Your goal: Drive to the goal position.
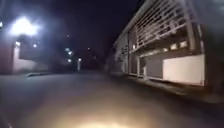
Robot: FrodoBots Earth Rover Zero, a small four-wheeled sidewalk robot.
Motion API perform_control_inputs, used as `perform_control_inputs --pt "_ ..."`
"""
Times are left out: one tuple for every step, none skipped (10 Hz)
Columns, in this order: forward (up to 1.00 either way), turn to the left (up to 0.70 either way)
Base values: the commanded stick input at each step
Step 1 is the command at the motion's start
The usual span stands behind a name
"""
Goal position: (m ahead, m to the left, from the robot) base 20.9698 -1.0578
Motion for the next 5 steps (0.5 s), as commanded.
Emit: perform_control_inputs --pt "0.85 0.02" --pt "0.85 0.02" --pt "0.85 0.02" --pt "0.85 0.02" --pt "0.85 0.02"
